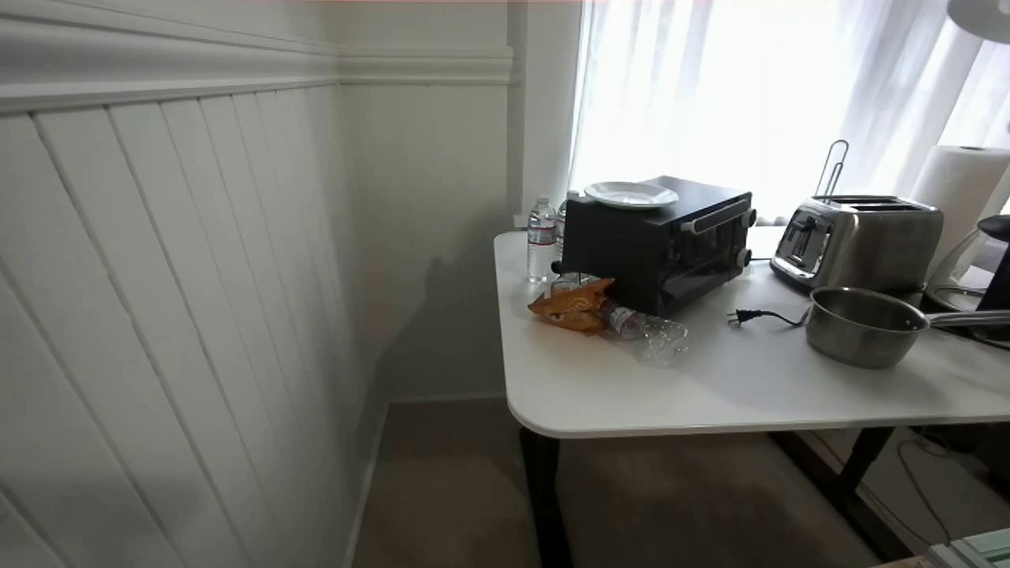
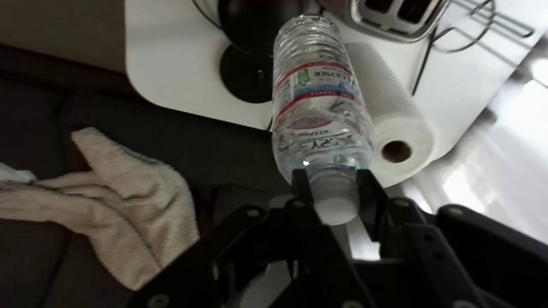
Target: Move the water bottle to the right side of the paper towel
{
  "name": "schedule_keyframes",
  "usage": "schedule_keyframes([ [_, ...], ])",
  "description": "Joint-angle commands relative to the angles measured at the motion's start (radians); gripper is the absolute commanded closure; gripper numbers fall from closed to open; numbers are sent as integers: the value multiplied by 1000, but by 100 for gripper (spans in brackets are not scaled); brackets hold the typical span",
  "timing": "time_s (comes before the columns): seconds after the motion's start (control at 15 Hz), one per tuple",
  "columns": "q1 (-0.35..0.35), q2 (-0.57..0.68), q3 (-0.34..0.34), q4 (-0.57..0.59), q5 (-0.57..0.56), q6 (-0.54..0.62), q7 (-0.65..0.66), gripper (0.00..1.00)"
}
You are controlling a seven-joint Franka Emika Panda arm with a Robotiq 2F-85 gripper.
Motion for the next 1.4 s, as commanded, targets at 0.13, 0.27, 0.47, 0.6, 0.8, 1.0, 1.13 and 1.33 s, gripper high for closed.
schedule_keyframes([
  [0.13, -156, -90, -29, -113, -144, -28, 126, 92],
  [0.27, -194, -41, -56, -123, -174, 37, 168, 92],
  [0.47, -222, 62, -91, -118, -208, 197, 240, 92],
  [0.6, -224, 156, -110, -98, -204, 325, 300, 92],
  [0.8, -208, 316, -129, -53, -164, 498, 372, 92],
  [1.0, -188, 505, -138, 37, -83, 624, 423, 92],
  [1.13, -178, 622, -139, 112, -16, 661, 419, 92],
  [1.33, -183, 757, -137, 219, 97, 664, 383, 92],
])
